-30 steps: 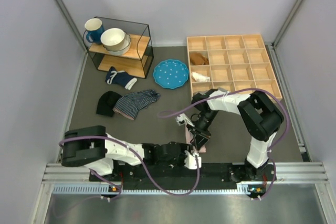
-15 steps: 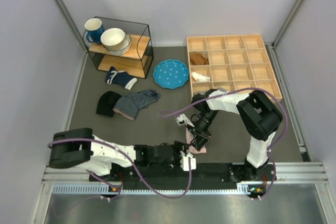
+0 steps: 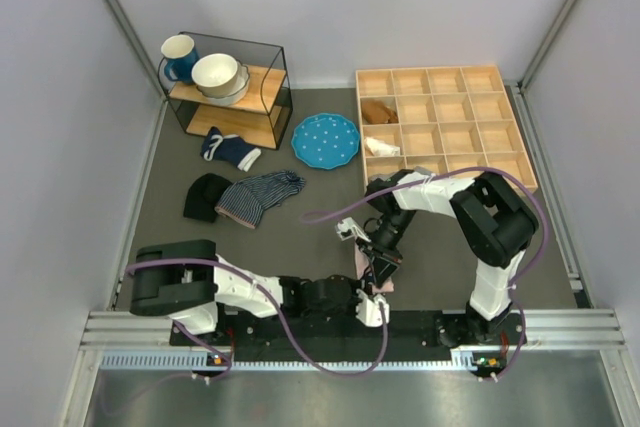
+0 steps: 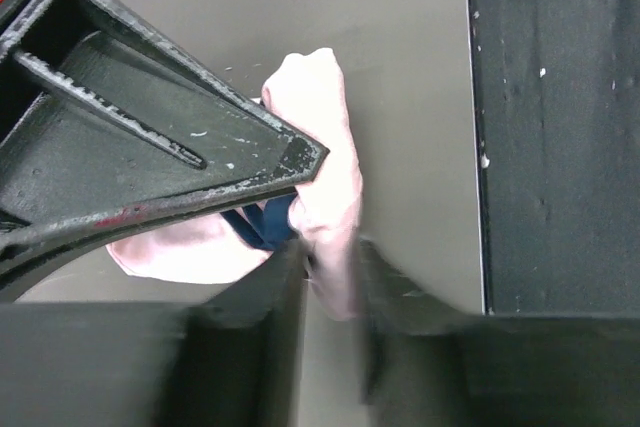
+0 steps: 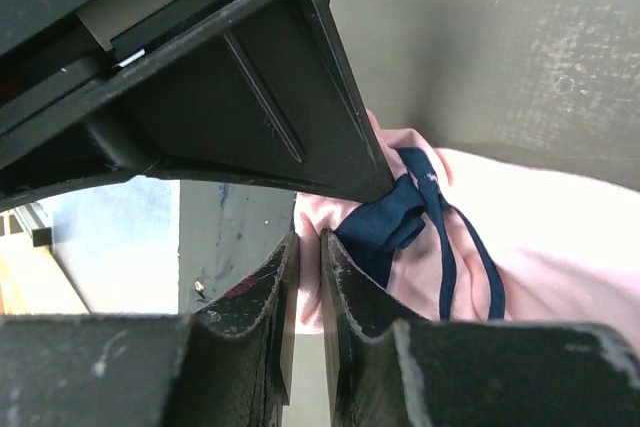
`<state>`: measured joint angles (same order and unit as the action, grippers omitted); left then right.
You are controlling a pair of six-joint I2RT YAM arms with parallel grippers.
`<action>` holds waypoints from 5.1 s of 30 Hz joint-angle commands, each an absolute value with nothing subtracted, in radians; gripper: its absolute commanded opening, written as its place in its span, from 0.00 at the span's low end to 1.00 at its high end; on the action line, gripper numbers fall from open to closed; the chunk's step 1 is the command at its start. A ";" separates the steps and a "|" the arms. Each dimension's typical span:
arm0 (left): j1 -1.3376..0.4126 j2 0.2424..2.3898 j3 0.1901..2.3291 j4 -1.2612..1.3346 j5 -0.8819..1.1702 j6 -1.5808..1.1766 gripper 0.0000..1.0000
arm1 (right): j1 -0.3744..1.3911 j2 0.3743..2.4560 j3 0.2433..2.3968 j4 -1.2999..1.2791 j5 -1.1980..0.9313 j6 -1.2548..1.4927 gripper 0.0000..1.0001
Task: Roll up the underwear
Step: Roll the underwear to the center of the board.
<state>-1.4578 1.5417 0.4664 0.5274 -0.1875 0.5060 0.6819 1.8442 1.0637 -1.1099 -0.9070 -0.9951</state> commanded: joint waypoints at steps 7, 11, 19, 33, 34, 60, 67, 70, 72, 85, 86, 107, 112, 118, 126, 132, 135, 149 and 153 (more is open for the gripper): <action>-1.416 1.555 0.572 0.347 -0.014 0.391 0.00 | 0.620 1.816 1.101 -1.123 -0.930 -1.016 0.20; -1.349 1.580 0.630 0.229 0.149 0.278 0.00 | 0.514 1.698 1.075 -1.048 -0.885 -0.963 0.30; -1.108 1.722 0.773 0.063 0.533 0.109 0.00 | 0.233 1.257 0.945 -0.825 -0.808 -0.903 0.42; -0.779 2.094 0.968 0.009 0.923 -0.195 0.00 | 0.306 0.877 0.701 -0.985 -0.988 -1.433 0.61; -0.773 2.105 0.965 0.018 0.919 -0.205 0.00 | 0.378 0.876 0.675 -0.926 -0.973 -1.419 0.61; -0.738 2.036 0.968 0.109 0.867 -0.313 0.11 | 0.838 1.094 0.494 -0.508 -0.370 -1.310 0.58; -0.735 1.885 0.907 0.178 0.783 -0.311 0.34 | 0.838 1.140 0.499 -0.522 -0.310 -1.267 0.34; -0.730 1.798 0.856 0.236 0.746 -0.298 0.40 | 0.835 1.170 0.517 -0.546 -0.319 -1.238 0.22; -0.730 1.726 0.809 0.258 0.698 -0.259 0.44 | 0.833 1.183 0.541 -0.572 -0.334 -1.206 0.16; -0.836 1.284 0.267 0.879 0.600 0.196 0.50 | 0.549 1.319 0.709 -0.820 -0.711 -1.138 0.11; -0.872 1.275 0.264 0.882 0.591 0.227 0.50 | 0.534 1.339 0.719 -0.837 -0.735 -1.138 0.11; -1.198 1.669 0.755 0.279 0.183 0.753 0.54 | 0.382 1.549 0.816 -0.977 -0.836 -1.212 0.12; -1.200 1.693 0.772 0.281 0.182 0.749 0.54 | 0.382 1.560 0.818 -0.977 -0.825 -1.215 0.13; -1.198 1.750 0.857 0.139 0.212 0.687 0.12 | 0.376 1.546 0.830 -0.977 -0.844 -1.201 0.23; -1.108 1.776 0.929 0.005 0.352 0.415 0.00 | 0.160 1.272 0.827 -0.872 -0.888 -1.132 0.50; -0.935 1.873 1.044 -0.156 0.720 0.240 0.00 | 0.057 0.974 0.724 -0.819 -0.888 -1.187 0.57; -0.882 1.974 1.116 -0.221 0.820 0.171 0.00 | 0.060 0.861 0.677 -0.863 -0.932 -1.310 0.67; -0.824 2.187 1.324 -0.287 0.856 0.009 0.01 | 0.611 0.914 0.529 -0.641 -0.568 -1.335 0.73; -0.821 2.204 1.333 -0.262 0.854 -0.023 0.02 | 0.705 0.994 0.517 -0.545 -0.444 -1.299 0.71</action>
